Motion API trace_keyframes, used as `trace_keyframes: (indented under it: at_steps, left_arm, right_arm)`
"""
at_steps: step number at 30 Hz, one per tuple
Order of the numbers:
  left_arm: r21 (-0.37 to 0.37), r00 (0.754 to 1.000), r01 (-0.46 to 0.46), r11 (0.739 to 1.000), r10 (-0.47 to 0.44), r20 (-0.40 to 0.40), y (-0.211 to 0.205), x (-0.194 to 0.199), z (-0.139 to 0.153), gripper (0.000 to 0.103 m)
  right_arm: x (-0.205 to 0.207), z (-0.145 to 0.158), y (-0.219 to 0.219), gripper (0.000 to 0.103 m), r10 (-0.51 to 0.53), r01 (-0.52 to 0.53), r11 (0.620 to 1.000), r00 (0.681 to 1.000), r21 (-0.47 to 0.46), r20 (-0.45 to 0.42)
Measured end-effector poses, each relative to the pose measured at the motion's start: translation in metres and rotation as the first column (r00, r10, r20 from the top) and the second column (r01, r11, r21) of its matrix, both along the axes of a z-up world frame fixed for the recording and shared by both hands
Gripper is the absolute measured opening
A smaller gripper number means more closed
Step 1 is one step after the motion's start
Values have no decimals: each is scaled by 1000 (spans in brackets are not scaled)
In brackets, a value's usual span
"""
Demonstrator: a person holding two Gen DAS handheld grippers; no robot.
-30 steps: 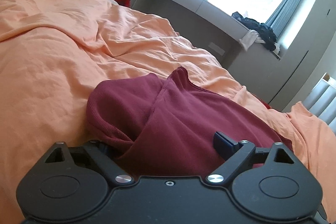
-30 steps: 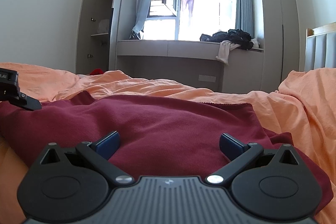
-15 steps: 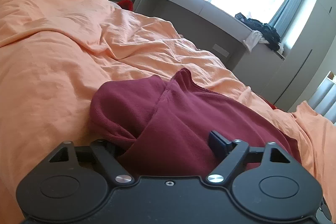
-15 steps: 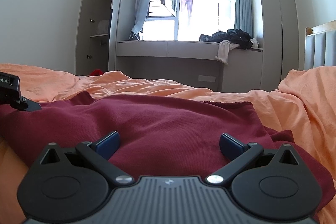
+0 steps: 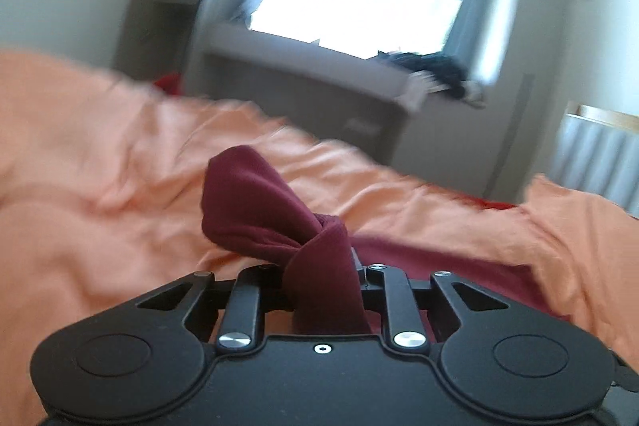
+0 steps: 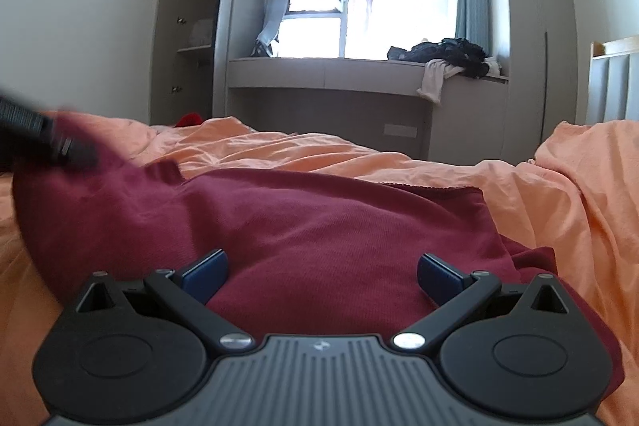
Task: Fold small clothes
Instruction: 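Grasp one side of the maroon shirt with the left gripper and lift it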
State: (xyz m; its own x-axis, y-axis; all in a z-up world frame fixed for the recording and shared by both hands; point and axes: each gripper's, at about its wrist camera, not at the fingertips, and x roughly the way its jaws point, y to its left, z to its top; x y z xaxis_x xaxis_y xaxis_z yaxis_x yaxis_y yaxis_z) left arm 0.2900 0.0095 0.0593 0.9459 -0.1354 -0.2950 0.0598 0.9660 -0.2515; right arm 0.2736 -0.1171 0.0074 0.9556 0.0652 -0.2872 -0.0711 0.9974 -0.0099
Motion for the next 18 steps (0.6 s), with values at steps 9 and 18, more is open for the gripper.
trace_keyframes:
  at_steps: [9, 18]
  left_arm:
    - [200, 951, 264, 943, -290, 109, -97, 0, 48, 21]
    - [225, 908, 411, 883, -418, -19, -139, -4, 12, 22]
  right_arm:
    - [-14, 15, -19, 103, 38, -40, 995, 999, -92, -31]
    - [-35, 14, -84, 103, 35, -40, 998, 994, -51, -106]
